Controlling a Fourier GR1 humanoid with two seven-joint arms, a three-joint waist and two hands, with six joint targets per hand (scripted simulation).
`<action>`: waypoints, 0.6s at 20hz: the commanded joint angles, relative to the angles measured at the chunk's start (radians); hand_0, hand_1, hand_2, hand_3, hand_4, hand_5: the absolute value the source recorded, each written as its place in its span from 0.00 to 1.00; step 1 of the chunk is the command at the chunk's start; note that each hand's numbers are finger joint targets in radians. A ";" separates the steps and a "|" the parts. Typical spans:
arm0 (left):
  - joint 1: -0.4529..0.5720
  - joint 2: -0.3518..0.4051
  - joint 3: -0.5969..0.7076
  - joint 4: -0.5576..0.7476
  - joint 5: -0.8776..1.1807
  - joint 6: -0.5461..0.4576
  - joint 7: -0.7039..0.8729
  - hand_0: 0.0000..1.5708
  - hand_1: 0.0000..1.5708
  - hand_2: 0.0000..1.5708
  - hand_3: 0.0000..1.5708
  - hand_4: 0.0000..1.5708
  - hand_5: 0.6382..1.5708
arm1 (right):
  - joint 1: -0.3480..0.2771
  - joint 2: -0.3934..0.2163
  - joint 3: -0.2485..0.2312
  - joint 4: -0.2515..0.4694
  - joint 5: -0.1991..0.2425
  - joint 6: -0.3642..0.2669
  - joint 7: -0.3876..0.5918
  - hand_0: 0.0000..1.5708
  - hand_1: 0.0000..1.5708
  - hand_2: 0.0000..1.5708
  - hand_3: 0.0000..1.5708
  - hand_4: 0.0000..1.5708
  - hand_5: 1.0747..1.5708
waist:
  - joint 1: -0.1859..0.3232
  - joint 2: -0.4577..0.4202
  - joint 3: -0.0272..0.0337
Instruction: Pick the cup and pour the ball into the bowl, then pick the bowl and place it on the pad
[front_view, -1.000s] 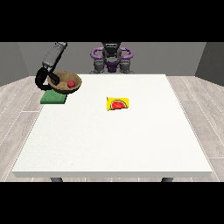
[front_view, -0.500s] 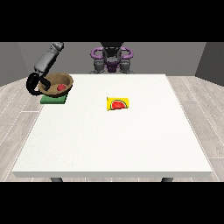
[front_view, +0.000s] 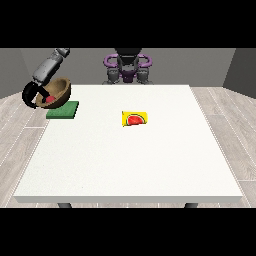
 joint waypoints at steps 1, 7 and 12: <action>0.023 -0.014 -0.008 0.029 -0.004 -0.010 -0.022 0.00 0.00 0.00 0.00 0.00 0.96 | -0.027 -0.026 0.008 0.007 -0.002 0.042 0.041 1.00 1.00 1.00 0.57 0.80 0.99 | -0.012 -0.025 -0.0013; 0.049 -0.053 -0.046 0.064 -0.044 0.013 -0.052 0.00 0.00 0.00 0.00 0.00 0.96 | -0.027 0.068 0.091 -0.033 0.058 -0.016 0.106 1.00 1.00 1.00 0.84 0.79 1.00 | -0.014 -0.094 -0.0018; 0.018 -0.016 -0.017 0.025 0.000 0.007 -0.021 0.00 0.00 0.00 0.00 0.00 0.95 | -0.034 0.074 0.017 0.043 -0.001 -0.012 0.043 1.00 1.00 1.00 0.82 0.74 1.00 | 0.002 -0.032 0.0001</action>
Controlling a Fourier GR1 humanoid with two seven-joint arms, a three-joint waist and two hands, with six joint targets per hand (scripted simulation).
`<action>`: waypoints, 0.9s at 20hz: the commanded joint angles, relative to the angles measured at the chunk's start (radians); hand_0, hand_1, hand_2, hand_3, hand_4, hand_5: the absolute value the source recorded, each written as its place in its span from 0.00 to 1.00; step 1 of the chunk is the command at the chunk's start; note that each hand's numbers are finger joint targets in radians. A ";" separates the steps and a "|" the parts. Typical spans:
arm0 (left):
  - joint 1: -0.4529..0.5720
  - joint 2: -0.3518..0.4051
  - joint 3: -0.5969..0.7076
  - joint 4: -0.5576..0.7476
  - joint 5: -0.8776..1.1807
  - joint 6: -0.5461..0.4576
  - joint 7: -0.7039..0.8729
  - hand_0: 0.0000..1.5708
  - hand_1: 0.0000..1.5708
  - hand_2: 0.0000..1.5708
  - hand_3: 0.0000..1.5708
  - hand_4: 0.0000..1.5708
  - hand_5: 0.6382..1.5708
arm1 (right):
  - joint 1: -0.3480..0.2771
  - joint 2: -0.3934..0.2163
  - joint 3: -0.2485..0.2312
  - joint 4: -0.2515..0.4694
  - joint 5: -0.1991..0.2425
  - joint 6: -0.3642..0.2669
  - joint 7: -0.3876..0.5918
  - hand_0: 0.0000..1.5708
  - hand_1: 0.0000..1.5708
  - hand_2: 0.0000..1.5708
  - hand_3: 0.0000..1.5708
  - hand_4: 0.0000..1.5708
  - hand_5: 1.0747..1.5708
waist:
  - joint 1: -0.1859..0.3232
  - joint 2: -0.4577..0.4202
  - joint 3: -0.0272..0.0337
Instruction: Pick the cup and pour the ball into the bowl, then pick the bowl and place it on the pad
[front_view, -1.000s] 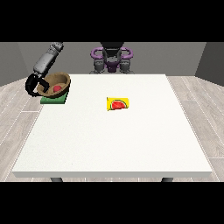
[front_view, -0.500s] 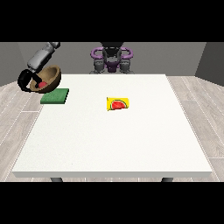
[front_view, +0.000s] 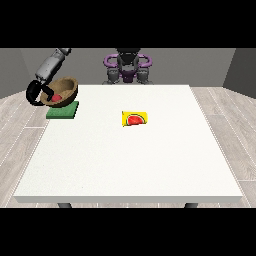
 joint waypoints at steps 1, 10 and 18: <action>-0.003 0.009 -0.007 -0.008 -0.006 0.027 0.020 0.00 0.00 0.00 0.00 0.00 0.95 | 0.008 0.030 0.000 0.026 -0.006 0.014 -0.023 1.00 1.00 1.00 0.76 0.72 1.00 | -0.017 0.001 0.0007; 0.019 0.031 0.027 -0.129 0.056 0.027 0.062 0.00 0.00 0.00 0.00 0.00 0.94 | 0.033 -0.063 -0.128 0.162 -0.069 -0.095 -0.033 0.67 0.67 0.69 0.65 0.00 0.95 | 0.031 0.048 0.0022; 0.044 0.067 0.051 -0.048 0.076 -0.035 0.038 0.00 0.00 0.00 0.00 0.00 0.94 | -0.039 -0.151 -0.143 0.151 -0.103 -0.012 0.064 0.30 0.30 0.35 0.44 0.00 0.88 | 0.024 0.041 0.0000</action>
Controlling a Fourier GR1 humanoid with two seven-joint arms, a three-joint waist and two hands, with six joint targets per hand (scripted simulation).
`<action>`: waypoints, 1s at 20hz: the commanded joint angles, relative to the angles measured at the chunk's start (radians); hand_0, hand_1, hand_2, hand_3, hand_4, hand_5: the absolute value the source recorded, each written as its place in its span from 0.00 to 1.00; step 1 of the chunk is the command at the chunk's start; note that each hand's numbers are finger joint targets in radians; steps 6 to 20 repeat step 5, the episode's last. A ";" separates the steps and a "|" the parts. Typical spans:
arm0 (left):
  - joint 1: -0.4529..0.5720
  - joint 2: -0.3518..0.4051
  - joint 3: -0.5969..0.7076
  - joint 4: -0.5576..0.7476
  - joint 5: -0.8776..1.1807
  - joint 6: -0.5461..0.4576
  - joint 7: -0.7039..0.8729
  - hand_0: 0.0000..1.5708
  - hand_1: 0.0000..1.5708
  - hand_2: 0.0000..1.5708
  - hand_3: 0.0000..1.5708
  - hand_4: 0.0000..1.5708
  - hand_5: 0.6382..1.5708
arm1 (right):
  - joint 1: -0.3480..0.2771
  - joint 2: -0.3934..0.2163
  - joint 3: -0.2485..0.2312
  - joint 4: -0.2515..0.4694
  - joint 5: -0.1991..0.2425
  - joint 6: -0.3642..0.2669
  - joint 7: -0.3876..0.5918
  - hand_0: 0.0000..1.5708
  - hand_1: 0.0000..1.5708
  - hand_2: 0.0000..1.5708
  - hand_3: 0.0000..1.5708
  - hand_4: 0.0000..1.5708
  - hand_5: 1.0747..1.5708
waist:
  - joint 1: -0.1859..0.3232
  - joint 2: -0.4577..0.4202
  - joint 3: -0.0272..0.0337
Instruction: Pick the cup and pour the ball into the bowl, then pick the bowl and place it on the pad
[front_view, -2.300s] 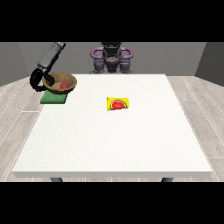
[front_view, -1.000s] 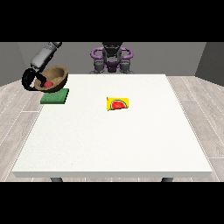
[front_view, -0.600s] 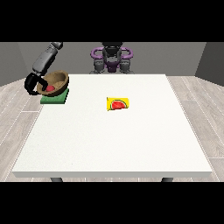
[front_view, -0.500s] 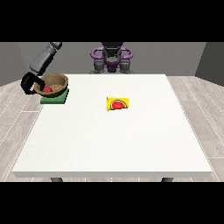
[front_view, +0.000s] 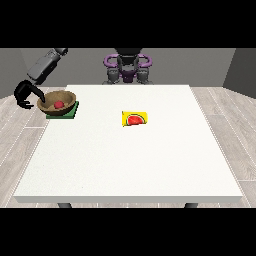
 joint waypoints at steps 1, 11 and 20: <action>-0.020 0.004 -0.013 0.027 0.004 0.001 0.010 0.00 0.00 0.00 0.00 0.00 0.94 | -0.062 -0.014 0.010 -0.019 -0.001 -0.005 0.053 0.27 0.27 0.30 0.37 0.00 0.86 | -0.015 -0.010 -0.0009; 0.040 -0.002 0.000 0.049 -0.003 -0.041 -0.044 0.00 0.00 0.00 0.00 0.00 0.94 | -0.079 -0.117 -0.029 -0.010 -0.049 0.109 0.116 0.09 0.09 0.18 0.24 0.00 0.79 | -0.011 -0.028 -0.0017; 0.040 -0.002 0.000 0.049 -0.003 -0.041 -0.044 0.00 0.00 0.00 0.00 0.00 0.94 | -0.079 -0.117 -0.029 -0.010 -0.049 0.109 0.116 0.09 0.09 0.18 0.24 0.00 0.79 | -0.011 -0.028 -0.0017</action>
